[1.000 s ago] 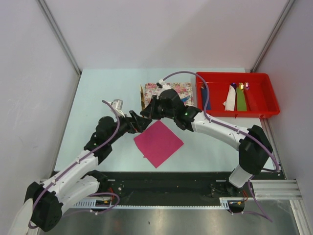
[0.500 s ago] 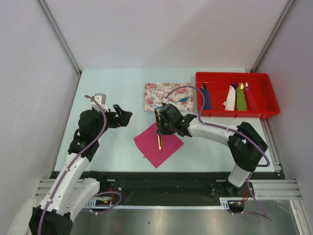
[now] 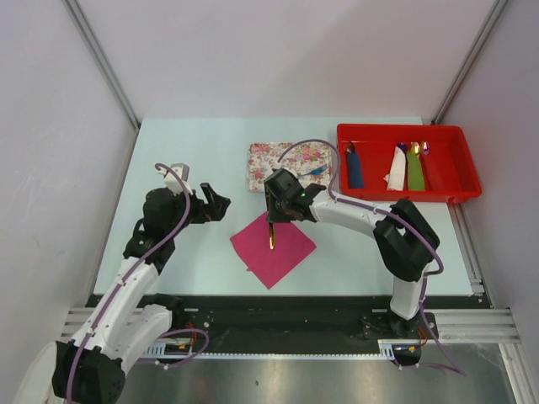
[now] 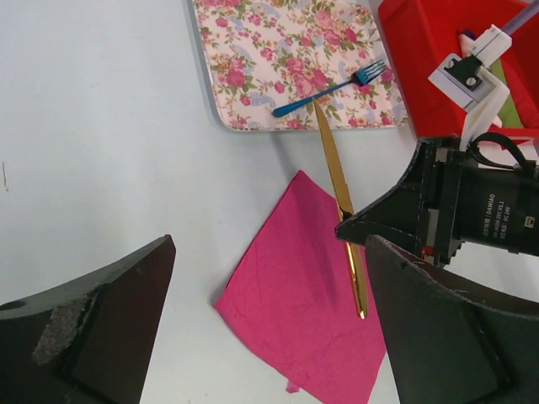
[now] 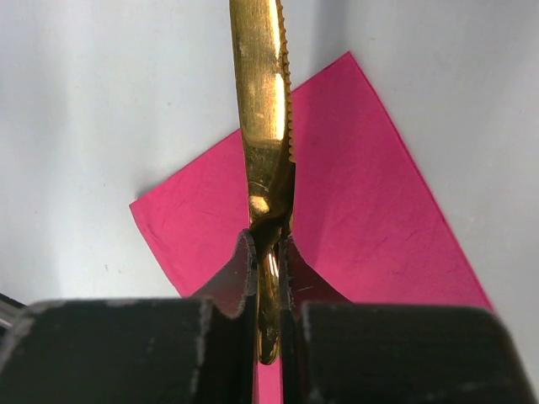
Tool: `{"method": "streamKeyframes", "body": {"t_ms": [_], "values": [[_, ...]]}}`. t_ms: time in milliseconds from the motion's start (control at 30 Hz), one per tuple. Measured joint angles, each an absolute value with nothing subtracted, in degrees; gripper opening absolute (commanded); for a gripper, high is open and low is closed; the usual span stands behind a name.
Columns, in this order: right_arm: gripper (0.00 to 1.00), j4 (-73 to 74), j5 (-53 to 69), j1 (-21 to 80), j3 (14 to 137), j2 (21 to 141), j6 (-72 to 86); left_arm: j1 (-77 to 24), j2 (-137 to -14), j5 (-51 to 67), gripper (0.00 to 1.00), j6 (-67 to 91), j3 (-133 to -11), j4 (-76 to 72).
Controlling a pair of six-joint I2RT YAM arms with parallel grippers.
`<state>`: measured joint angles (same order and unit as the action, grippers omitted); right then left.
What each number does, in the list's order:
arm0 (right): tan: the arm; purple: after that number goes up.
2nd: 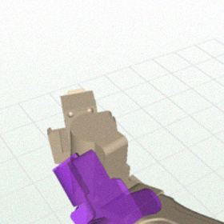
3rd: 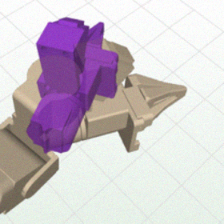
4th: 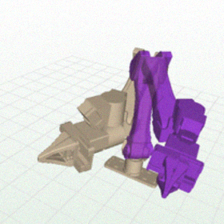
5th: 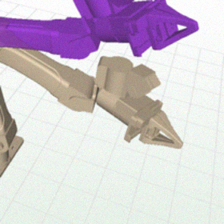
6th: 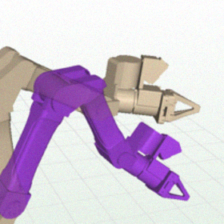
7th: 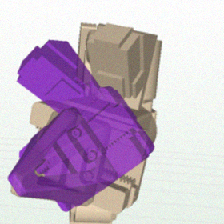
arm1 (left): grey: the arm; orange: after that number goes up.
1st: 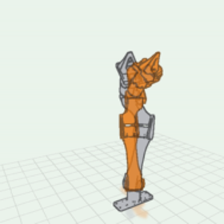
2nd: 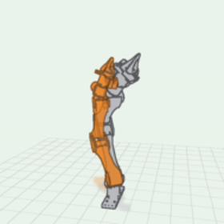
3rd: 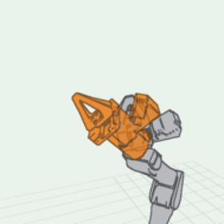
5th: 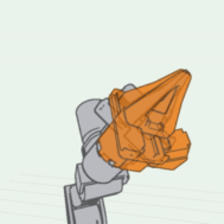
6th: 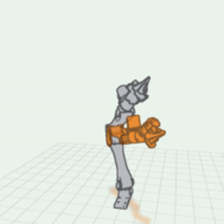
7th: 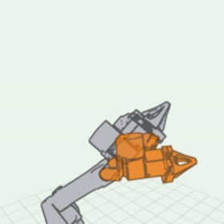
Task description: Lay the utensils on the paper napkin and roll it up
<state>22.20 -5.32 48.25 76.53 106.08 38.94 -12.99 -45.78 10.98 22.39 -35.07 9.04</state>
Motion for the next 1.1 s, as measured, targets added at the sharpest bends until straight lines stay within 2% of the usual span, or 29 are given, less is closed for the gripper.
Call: {"method": "streamKeyframes", "body": {"t_ms": [200,300,467,1100], "values": [[0.0,23.0,-6.7,49.8,75.1,106.1,39.5,-13.0,-47.2,11.1,1.0,22.4,-35.0,7.6],[0.05,23.0,-6.6,50.1,75.1,106.1,39.6,-13.0,-47.2,11.1,1.0,22.6,-35.0,6.3],[0.0,23.1,-6.0,49.0,75.1,106.7,40.5,-13.0,-47.2,11.1,1.0,23.1,-35.0,4.5],[0.02,24.5,-5.1,47.5,75.2,110.3,42.2,-13.0,-47.0,11.1,1.0,23.9,-33.6,3.7]]}}
